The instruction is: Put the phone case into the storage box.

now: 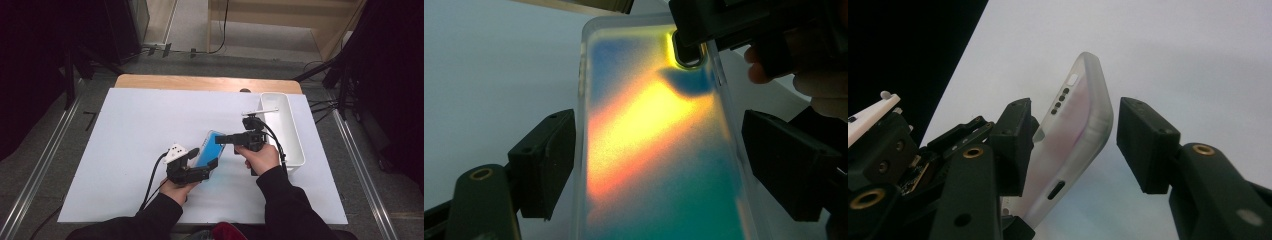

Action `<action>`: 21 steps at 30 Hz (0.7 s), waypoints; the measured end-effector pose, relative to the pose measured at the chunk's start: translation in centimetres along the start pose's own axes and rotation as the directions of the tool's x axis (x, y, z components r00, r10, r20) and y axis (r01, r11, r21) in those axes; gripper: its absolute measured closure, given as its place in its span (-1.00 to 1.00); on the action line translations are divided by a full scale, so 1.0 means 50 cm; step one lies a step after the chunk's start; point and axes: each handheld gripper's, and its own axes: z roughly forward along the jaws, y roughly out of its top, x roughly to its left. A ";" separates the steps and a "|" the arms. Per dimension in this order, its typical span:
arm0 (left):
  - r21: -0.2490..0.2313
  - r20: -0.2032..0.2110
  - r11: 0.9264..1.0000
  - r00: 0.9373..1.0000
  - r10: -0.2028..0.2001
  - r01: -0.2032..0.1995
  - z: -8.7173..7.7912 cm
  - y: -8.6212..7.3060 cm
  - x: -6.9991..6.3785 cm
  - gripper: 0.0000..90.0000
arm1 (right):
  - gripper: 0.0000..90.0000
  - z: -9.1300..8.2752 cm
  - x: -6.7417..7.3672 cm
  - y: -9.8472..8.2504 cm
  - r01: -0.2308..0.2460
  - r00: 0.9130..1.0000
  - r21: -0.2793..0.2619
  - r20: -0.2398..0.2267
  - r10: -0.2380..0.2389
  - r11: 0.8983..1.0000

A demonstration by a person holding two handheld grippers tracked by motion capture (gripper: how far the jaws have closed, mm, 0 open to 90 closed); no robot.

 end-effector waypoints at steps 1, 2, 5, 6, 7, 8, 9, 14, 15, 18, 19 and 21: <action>-0.001 0.000 1.000 1.000 0.001 -0.001 0.000 0.000 0.000 -0.64 | 0.14 0.003 -0.001 0.000 -0.004 1.000 0.007 -0.010 0.004 1.000; 0.000 0.000 1.000 1.000 0.002 -0.002 0.000 0.000 0.000 -0.64 | 0.14 0.003 -0.001 0.000 -0.004 1.000 0.007 -0.010 0.004 1.000; 0.002 -0.004 1.000 1.000 0.007 -0.007 0.000 -0.001 -0.001 -0.64 | 0.21 0.005 -0.002 0.001 -0.019 1.000 0.016 -0.012 0.019 1.000; 0.004 -0.002 1.000 1.000 0.009 -0.009 0.000 -0.002 -0.001 -0.64 | 0.26 0.005 -0.003 0.000 -0.024 1.000 0.015 -0.014 0.024 1.000; 0.004 -0.002 1.000 1.000 0.010 -0.010 0.000 -0.002 -0.001 -0.64 | 0.31 0.006 -0.004 0.000 -0.030 0.999 0.018 -0.019 0.030 0.999; 0.003 -0.002 1.000 1.000 0.011 -0.011 0.000 -0.003 -0.003 -0.64 | 0.40 0.006 -0.004 0.000 -0.036 0.999 0.022 -0.023 0.036 0.999; 0.003 -0.002 1.000 1.000 0.011 -0.011 0.000 -0.003 -0.003 -0.64 | 0.40 0.006 -0.004 0.000 -0.036 0.999 0.022 -0.023 0.036 0.999; -0.007 0.000 1.000 1.000 0.024 -0.024 0.000 -0.005 -0.004 -0.64 | 0.58 0.001 -0.009 0.001 -0.061 0.997 0.032 -0.054 0.062 0.998; -0.011 -0.002 1.000 1.000 0.027 -0.027 0.000 -0.006 -0.005 -0.64 | 0.58 0.001 -0.009 0.001 -0.061 0.997 0.032 -0.054 0.062 0.998; -0.013 -0.003 0.999 0.999 0.033 -0.033 0.000 -0.007 -0.006 -0.64 | 0.60 -0.001 -0.009 0.002 -0.074 0.995 0.036 -0.066 0.076 0.997; -0.011 -0.002 0.999 0.999 0.038 -0.038 0.000 -0.007 -0.005 -0.64 | 0.61 -0.001 -0.009 0.002 -0.075 0.995 0.037 -0.068 0.077 0.997; -0.012 0.000 0.999 0.999 0.038 -0.038 0.000 -0.008 -0.006 -0.64 | 0.62 -0.001 -0.008 0.002 -0.079 0.994 0.038 -0.072 0.082 0.996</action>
